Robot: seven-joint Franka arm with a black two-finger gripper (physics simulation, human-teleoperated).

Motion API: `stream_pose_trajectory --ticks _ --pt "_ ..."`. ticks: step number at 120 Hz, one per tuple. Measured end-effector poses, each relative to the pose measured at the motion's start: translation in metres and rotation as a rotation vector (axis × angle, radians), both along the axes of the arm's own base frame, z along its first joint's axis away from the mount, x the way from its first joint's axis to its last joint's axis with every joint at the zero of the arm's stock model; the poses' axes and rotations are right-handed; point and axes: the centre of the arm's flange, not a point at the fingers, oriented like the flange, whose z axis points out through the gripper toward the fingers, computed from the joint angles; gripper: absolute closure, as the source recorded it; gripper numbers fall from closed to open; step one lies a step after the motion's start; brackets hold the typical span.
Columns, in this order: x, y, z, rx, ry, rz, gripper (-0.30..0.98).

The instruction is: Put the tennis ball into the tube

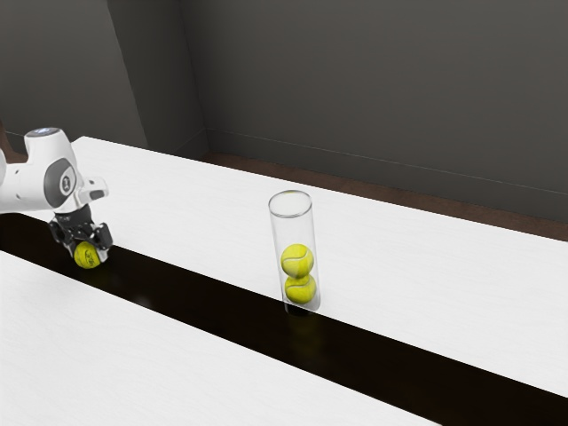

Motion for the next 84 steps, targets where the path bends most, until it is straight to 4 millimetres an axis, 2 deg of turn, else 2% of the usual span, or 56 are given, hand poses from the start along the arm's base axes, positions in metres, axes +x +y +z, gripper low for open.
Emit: stream_pose_trajectory --ticks 21,59,73,84 --pt "0.001 -0.002 0.001 -0.002 -0.001 -0.005 0.23" --pt "-0.001 -0.002 0.009 -0.005 0.011 -0.005 0.3" --pt "-0.004 -0.005 0.025 0.0 0.004 -0.007 0.31" --pt "-0.014 -0.015 0.05 0.002 -0.004 -0.011 0.32"
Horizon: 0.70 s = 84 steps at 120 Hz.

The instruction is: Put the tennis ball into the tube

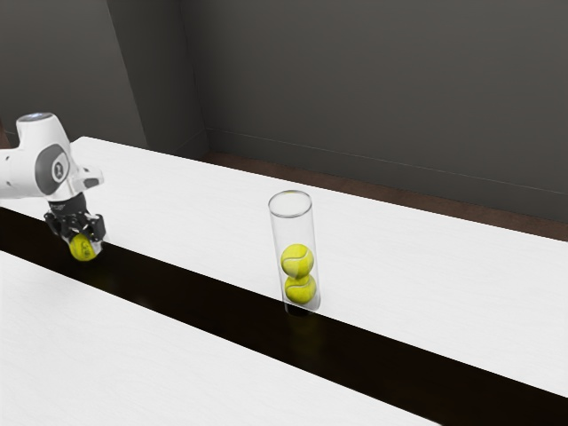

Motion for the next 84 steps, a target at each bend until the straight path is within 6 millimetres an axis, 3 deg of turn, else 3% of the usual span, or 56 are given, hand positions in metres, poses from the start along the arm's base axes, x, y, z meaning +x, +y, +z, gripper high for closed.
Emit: stream_pose_trajectory --ticks 17,42,58,84 --pt "-0.018 -0.033 0.065 0.0 -0.036 -0.021 0.32" --pt "-0.044 -0.113 0.152 0.001 -0.092 -0.101 0.32" --pt "-0.047 -0.162 0.187 0.003 -0.114 -0.163 0.32" --pt "-0.036 -0.235 0.211 -0.028 -0.138 -0.268 0.32"
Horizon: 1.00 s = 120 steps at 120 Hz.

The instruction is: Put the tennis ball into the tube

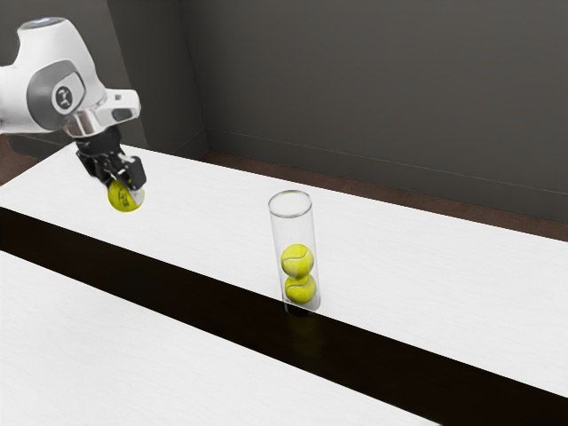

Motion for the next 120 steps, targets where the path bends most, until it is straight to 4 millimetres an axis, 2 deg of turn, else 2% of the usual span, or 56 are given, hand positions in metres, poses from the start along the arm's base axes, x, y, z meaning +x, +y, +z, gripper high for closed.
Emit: stream_pose_trajectory --ticks 43,55,72,83,109,120 --pt "0.027 -0.117 0.039 -0.034 -0.076 -0.194 0.32" --pt "0.039 -0.149 0.04 -0.057 -0.084 -0.255 0.31" --pt "0.06 -0.186 0.032 -0.108 -0.081 -0.332 0.31" --pt "0.069 -0.204 0.028 -0.121 -0.079 -0.368 0.31" --pt "0.096 -0.23 0.019 -0.135 -0.083 -0.431 0.3" --pt "0.102 -0.233 0.011 -0.127 -0.075 -0.441 0.3"
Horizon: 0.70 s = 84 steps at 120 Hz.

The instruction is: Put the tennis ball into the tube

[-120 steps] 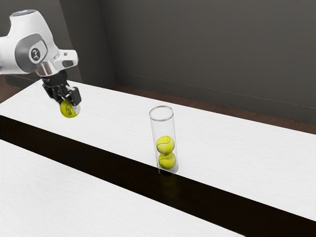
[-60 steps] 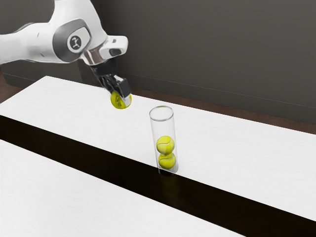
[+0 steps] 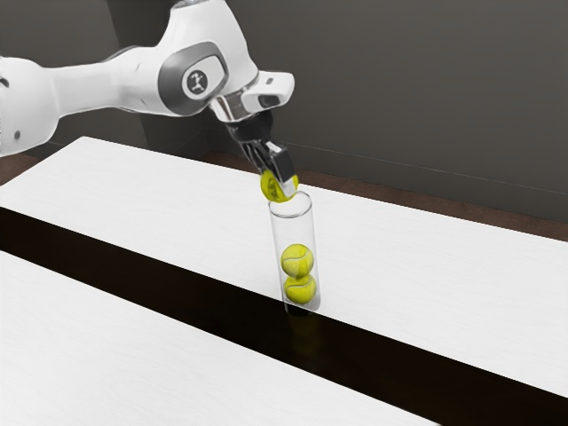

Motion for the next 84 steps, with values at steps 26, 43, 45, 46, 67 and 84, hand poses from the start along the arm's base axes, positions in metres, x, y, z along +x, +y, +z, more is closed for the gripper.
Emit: stream_pose_trajectory --ticks 26,43,45,46,67,84 --pt "0.014 0.004 -0.009 0.005 0.002 0.001 0.3" --pt "0.019 -0.005 -0.013 0.01 0.001 -0.013 0.3" --pt "0.02 -0.006 -0.015 0.01 0.003 -0.014 0.3" --pt "0.02 -0.006 -0.015 0.01 0.003 -0.014 0.29" --pt "0.02 -0.007 -0.016 0.012 0.005 -0.014 0.13" --pt "0.013 -0.001 0.003 0.068 -0.027 -0.014 0.07"
